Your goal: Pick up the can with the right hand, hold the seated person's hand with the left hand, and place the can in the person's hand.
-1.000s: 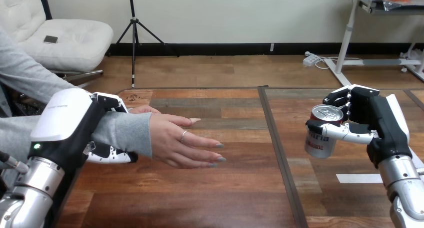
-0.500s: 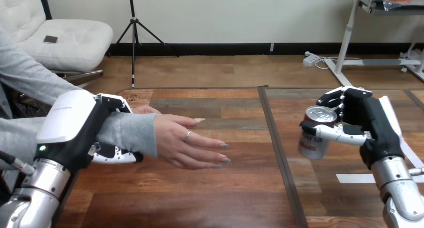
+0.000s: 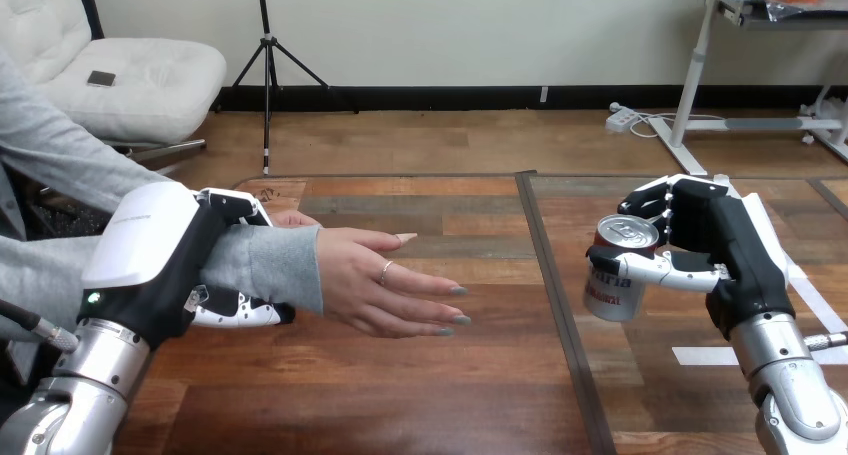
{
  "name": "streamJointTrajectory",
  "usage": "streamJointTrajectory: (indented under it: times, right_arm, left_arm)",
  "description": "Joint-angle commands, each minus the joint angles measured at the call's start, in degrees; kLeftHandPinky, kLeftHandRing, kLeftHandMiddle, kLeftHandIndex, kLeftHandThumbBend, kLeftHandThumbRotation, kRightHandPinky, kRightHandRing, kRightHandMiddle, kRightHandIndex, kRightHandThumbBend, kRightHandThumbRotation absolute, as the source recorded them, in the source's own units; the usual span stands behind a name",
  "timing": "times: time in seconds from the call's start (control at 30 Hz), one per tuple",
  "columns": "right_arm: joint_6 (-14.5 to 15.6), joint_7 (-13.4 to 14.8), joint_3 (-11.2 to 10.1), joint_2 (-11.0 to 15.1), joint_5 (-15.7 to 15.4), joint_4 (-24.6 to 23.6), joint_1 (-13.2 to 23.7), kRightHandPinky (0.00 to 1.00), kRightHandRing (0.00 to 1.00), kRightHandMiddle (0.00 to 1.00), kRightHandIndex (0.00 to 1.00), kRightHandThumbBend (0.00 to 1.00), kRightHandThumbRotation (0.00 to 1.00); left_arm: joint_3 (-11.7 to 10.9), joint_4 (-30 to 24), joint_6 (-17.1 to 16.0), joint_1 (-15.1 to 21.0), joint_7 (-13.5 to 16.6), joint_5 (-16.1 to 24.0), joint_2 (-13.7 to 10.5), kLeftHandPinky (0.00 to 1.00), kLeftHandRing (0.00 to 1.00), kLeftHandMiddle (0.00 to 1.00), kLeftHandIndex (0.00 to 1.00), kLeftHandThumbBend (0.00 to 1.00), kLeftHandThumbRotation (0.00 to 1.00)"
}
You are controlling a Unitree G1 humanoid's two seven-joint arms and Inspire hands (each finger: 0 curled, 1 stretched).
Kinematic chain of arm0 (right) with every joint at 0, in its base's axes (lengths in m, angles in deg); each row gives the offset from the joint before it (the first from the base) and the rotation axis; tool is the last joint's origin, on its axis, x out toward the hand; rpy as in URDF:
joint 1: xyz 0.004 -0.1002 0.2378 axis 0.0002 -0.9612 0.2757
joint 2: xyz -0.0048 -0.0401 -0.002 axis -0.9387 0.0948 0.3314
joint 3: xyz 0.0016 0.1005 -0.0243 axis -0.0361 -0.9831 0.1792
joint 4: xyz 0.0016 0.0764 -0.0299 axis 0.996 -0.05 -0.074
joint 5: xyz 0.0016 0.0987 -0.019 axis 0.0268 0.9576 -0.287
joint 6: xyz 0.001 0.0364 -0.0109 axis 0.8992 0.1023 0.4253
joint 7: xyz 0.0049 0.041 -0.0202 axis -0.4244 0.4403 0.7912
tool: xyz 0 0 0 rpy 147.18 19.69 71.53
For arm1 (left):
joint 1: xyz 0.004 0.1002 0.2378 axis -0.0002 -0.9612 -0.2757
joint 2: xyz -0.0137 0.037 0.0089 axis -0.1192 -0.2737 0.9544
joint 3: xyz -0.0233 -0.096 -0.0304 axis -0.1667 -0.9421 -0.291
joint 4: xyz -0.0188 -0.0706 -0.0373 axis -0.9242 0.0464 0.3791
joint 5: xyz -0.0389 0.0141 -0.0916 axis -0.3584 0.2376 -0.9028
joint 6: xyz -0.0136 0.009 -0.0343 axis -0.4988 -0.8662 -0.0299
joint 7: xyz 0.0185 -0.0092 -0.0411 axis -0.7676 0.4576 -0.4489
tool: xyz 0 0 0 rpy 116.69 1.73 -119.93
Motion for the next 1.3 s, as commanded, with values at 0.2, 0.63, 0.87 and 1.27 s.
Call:
streamJointTrajectory:
  times: [0.2, 0.63, 0.87, 1.27]
  right_arm:
    - [-1.14, -0.21, 0.08, -1.12, 1.16, -3.68, 5.45, 0.29, 0.32, 0.41, 0.40, 0.86, 0.00]
    - [-0.49, -0.64, 0.17, -1.76, 1.32, -3.78, 5.52, 0.28, 0.32, 0.41, 0.40, 0.86, 0.00]
    - [-0.89, -0.42, 0.38, -1.82, 0.92, -3.50, 5.55, 0.27, 0.31, 0.41, 0.40, 0.86, 0.00]
    - [-1.31, 0.24, 1.01, -1.88, -0.16, -3.45, 5.79, 0.28, 0.32, 0.41, 0.40, 0.87, 0.00]
  left_arm:
    - [-1.70, -4.50, 0.03, 6.04, -0.50, -3.19, 1.83, 0.18, 0.22, 0.30, 0.40, 0.81, 0.00]
    - [-0.91, -4.49, 0.77, 6.25, -0.57, -1.62, 2.73, 0.18, 0.21, 0.31, 0.40, 0.80, 0.00]
    - [-0.49, -3.56, -0.26, 6.65, -0.09, -1.29, 2.98, 0.19, 0.23, 0.32, 0.41, 0.80, 0.00]
    - [-0.30, -2.80, -0.70, 6.97, -0.56, -1.85, 3.51, 0.24, 0.27, 0.34, 0.41, 0.78, 0.00]
